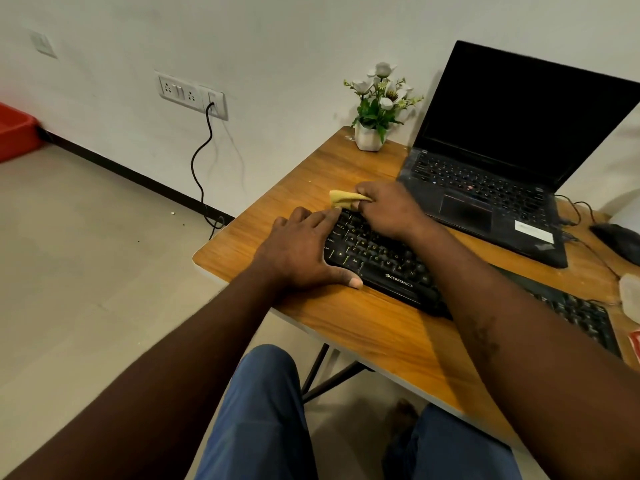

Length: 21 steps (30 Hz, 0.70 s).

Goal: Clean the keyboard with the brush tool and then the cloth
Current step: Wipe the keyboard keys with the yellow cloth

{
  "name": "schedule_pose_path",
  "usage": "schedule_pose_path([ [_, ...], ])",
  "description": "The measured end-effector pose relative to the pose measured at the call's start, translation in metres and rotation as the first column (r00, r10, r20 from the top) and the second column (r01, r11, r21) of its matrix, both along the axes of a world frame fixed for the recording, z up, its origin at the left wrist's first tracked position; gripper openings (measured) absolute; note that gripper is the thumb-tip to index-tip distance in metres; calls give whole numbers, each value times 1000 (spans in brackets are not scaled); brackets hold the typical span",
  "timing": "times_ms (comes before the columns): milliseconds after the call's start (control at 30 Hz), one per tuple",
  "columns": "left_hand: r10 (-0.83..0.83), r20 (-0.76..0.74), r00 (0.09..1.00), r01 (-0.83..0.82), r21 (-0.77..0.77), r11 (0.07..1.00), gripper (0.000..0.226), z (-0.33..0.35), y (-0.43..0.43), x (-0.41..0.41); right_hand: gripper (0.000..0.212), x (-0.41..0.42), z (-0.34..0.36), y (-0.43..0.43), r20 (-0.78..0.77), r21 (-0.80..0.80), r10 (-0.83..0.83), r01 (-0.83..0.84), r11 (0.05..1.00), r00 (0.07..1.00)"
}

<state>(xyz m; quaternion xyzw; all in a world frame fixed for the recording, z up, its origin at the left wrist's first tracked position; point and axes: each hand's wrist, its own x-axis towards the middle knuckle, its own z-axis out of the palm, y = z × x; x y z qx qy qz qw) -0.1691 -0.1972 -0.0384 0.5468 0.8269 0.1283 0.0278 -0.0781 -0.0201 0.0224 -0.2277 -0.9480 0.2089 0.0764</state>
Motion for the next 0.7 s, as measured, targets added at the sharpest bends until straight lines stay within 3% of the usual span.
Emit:
schedule_pose_path([
  [333, 4, 27, 1000, -4, -12, 1000, 138, 1, 1, 0, 22, 68, 12, 31, 120, 79, -44, 34, 996, 992],
  [500, 26, 142, 989, -31, 36, 999, 144, 4, -2, 0, 16, 45, 16, 15, -63, 164, -127, 136, 977, 990],
  [700, 75, 178, 981, -85, 51, 995, 150, 8, -5, 5, 35, 17, -9, -35, -2, 28, 17, -16, 999, 1000],
])
